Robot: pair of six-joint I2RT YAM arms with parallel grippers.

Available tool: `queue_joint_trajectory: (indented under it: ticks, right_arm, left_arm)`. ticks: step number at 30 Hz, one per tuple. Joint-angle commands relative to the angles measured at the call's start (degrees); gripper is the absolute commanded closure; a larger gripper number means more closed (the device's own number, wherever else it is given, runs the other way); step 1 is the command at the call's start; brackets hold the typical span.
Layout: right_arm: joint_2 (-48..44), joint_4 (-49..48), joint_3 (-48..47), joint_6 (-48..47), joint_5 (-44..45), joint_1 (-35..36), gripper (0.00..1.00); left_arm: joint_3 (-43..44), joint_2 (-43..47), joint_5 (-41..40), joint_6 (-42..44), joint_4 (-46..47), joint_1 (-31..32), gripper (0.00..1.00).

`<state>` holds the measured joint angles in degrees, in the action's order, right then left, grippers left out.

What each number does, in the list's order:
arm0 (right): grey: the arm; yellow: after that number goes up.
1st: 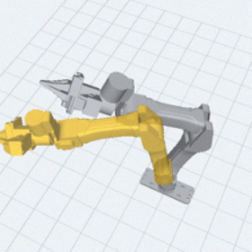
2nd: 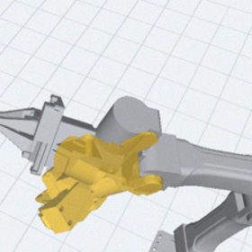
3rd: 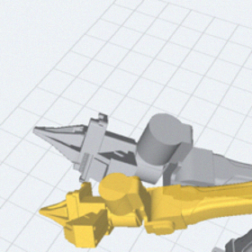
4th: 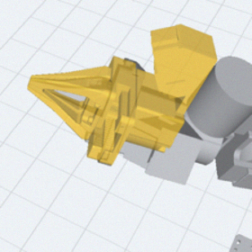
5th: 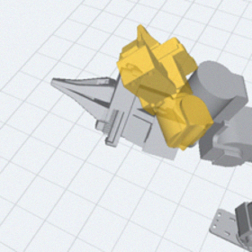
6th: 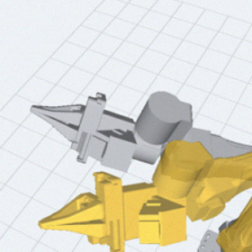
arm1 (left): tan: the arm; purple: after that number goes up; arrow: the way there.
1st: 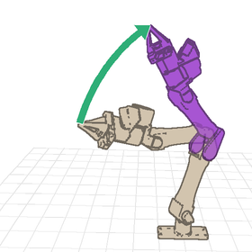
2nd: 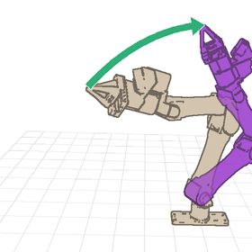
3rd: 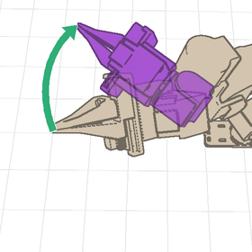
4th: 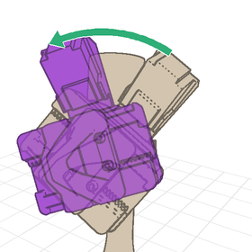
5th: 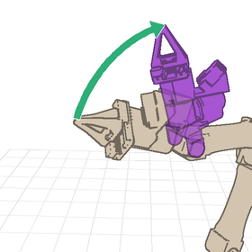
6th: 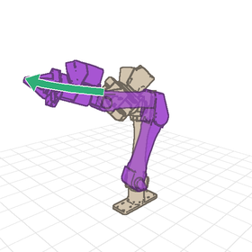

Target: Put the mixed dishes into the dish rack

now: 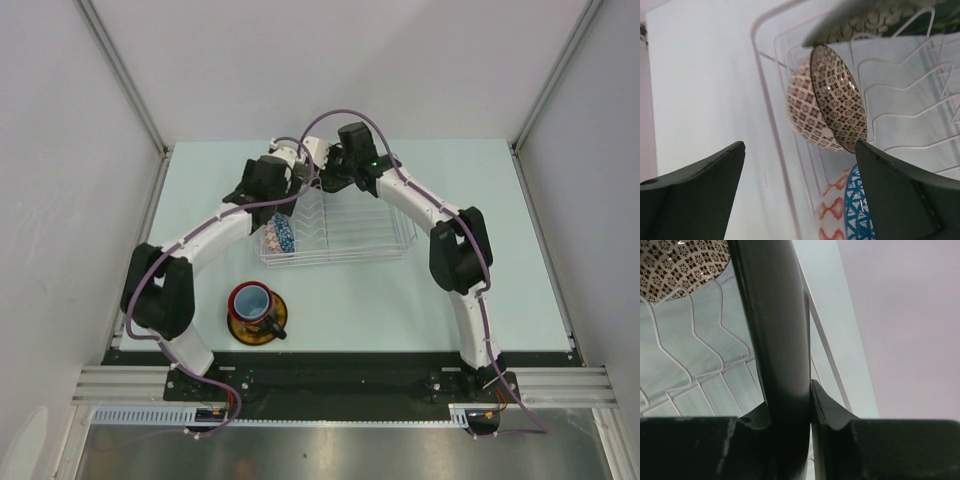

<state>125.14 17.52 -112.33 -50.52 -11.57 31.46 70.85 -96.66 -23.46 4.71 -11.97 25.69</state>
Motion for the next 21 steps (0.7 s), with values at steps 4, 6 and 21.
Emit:
queue_joint_trajectory:
  ticks: [4, 6, 21]
  right_arm:
    - [1.16, -4.34, -2.45, -6.17, 3.57, 5.36, 1.00]
    - [1.59, -4.16, -2.01, -6.87, 4.45, 6.06, 1.00]
    - [3.53, -4.07, 2.99, -12.50, 12.96, 9.05, 0.92]
  left_arm:
    - [8.95, 7.62, 4.82, -0.75, -4.47, -4.67, 0.00]
    - [9.57, 8.86, 6.05, -1.28, -5.43, -6.26, 0.01]
    - [4.47, 12.02, 10.28, -2.77, -5.52, -14.35, 0.00]
